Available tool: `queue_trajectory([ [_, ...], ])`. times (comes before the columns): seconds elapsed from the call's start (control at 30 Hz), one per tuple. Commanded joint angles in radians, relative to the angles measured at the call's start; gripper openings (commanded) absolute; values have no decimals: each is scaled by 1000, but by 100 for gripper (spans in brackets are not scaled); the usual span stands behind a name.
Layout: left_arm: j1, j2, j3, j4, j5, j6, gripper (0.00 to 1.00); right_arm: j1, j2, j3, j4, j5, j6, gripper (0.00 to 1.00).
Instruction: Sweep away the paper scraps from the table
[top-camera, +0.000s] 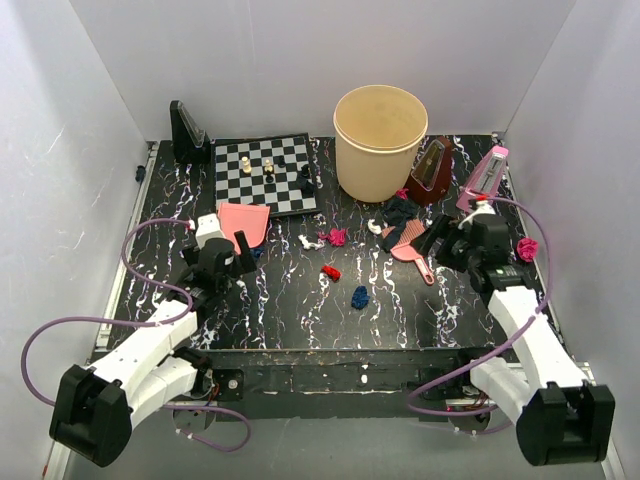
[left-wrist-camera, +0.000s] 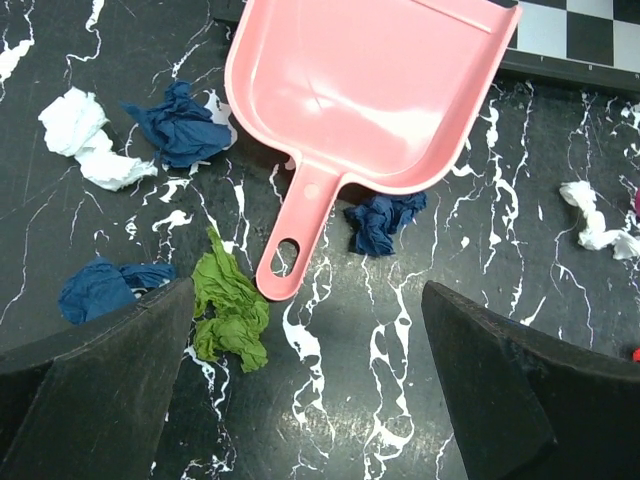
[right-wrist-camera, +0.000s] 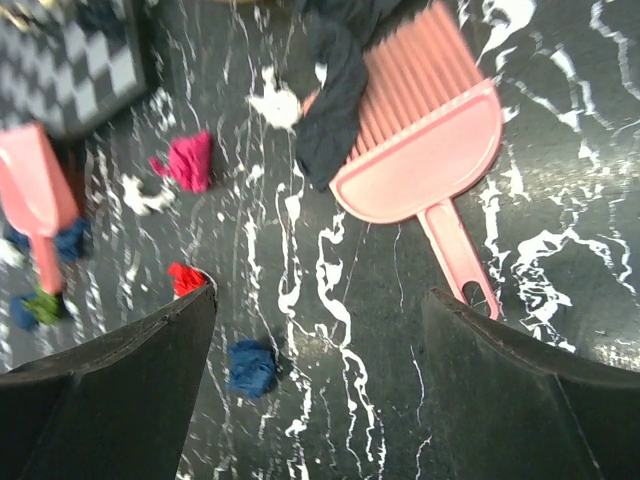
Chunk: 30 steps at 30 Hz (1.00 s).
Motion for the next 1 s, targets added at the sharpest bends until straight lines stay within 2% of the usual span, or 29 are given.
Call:
queue_trajectory([
  [0.0, 11, -20, 8, 45, 5, 10, 98, 145, 110, 75, 18, 182, -112, 87],
  [0.07, 11, -46, -19, 62, 33, 2, 98, 181, 181, 116, -2, 229, -149, 75],
  [0.1, 11, -60, -27, 57, 50, -8, 98, 182, 215, 138, -17, 231, -150, 73],
  [0.27, 9, -161, -93, 91, 131, -8, 98, 184, 299, 183, -89, 295, -191, 73],
  [0.43, 9, -238, -156, 158, 191, -2, 98, 184, 400, 224, -186, 345, -189, 79],
  [0.57, 9, -246, -167, 181, 229, 2, 98, 185, 486, 239, -194, 302, -205, 77],
  [0.97, 9, -238, -168, 181, 248, 8, 98, 188, 684, 322, -250, 329, -200, 71],
])
